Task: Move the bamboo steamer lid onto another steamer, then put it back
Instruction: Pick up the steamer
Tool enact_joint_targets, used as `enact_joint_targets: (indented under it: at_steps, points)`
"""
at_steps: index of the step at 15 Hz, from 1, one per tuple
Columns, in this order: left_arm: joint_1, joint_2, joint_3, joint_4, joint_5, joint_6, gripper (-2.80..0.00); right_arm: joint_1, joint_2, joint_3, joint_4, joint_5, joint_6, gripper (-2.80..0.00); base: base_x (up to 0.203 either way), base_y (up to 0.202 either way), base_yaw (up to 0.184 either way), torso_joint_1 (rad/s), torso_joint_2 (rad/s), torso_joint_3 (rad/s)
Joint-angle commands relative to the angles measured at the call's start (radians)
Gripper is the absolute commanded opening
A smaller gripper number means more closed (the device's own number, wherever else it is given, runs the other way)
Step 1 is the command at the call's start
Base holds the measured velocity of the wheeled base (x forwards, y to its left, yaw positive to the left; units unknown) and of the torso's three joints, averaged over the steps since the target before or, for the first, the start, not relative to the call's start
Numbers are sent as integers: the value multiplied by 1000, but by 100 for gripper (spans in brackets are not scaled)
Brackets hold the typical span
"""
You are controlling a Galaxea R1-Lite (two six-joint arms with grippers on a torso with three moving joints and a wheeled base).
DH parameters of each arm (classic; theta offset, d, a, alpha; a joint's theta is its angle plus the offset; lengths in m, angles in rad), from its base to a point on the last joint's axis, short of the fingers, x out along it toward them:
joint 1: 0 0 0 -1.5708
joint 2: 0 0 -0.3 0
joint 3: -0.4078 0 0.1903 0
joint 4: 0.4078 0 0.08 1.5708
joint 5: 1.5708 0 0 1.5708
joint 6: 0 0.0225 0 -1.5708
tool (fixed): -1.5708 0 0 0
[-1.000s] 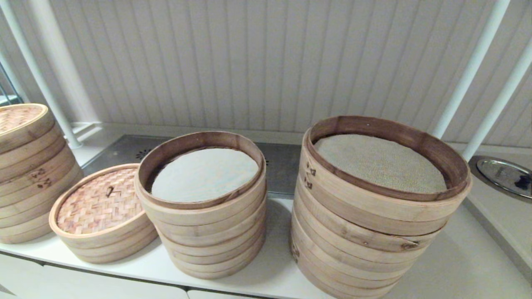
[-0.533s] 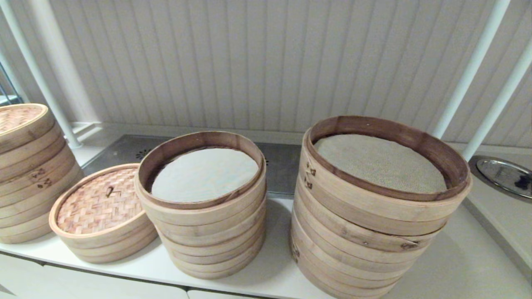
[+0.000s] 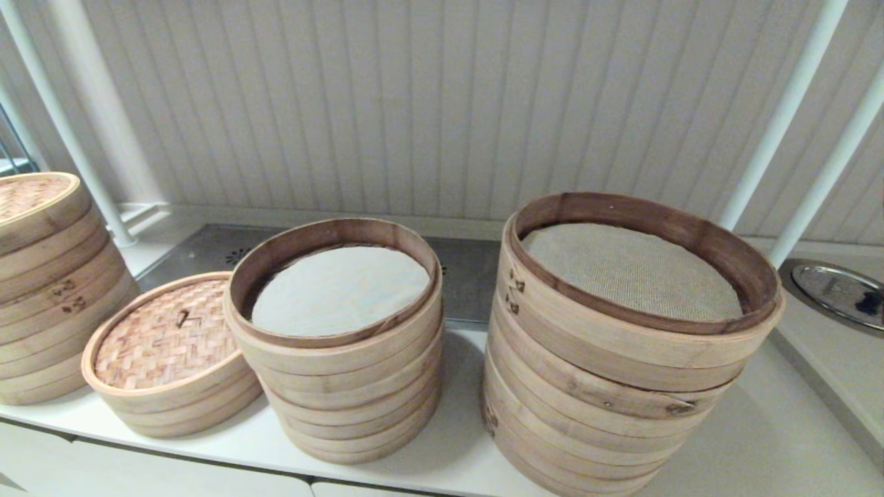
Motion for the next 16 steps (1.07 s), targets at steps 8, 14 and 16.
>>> enact_joint_targets:
  at_steps: [8,14,16]
  points:
    - [0,-4,2,-3,10,-64,-280,0,0,3,-1,0,0,-280,0,0,0,0,0,0]
    - [0,-5,2,-1,10,-67,-280,0,0,3,1,0,0,-280,0,0,0,0,0,0]
    - [0,-5,2,-2,10,-77,-280,0,0,3,-1,2,0,-280,0,0,0,0,0,0]
